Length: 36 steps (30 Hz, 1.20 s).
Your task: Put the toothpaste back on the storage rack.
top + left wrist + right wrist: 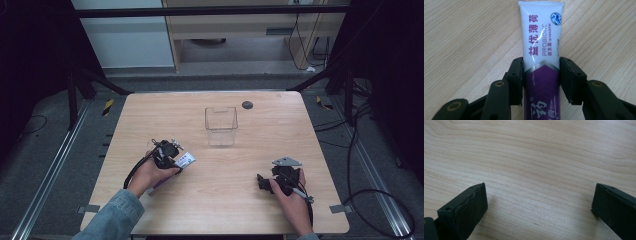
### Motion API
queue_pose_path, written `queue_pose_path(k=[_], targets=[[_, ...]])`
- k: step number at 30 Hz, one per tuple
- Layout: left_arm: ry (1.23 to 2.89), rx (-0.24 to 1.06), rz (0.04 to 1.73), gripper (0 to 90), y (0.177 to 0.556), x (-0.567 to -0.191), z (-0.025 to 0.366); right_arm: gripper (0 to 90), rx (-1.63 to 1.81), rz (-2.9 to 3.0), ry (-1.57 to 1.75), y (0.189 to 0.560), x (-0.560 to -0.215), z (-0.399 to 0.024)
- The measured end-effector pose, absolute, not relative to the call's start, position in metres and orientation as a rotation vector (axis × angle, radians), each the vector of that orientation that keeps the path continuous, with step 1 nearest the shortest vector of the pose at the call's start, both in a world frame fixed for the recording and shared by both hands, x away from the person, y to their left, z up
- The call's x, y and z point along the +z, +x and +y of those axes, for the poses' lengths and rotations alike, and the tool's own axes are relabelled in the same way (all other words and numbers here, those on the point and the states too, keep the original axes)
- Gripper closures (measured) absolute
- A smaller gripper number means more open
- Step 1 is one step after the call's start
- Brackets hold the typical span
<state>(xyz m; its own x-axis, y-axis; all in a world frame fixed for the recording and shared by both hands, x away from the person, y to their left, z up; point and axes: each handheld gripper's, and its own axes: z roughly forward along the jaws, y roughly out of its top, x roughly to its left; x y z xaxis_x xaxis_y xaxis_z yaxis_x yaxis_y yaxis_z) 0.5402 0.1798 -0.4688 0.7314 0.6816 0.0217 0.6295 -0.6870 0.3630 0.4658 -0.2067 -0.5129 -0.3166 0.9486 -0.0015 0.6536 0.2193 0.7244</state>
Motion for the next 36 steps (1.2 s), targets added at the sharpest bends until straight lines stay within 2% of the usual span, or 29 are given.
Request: queue_pose_path(k=[7, 16, 20, 36], targets=[[2.595, 0.219, 1.012, 60.7, 0.539, -0.469, 0.18, 0.4, 0.877, 2.052, 1.474, 0.466, -0.513, -0.207], [2.58, 0.211, 1.002, 70.0, 0.538, -0.466, 0.182, 0.3, 0.878, 2.051, 1.478, 0.466, -0.513, -0.207], [2.573, 0.202, 0.987, 76.7, 0.537, -0.463, 0.184, 0.3, 0.876, 2.051, 1.474, 0.466, -0.513, -0.207], [2.497, 0.305, 0.945, 78.6, 0.526, -0.438, 0.186, 0.3, 0.877, 2.052, 1.475, 0.466, -0.513, -0.207]])
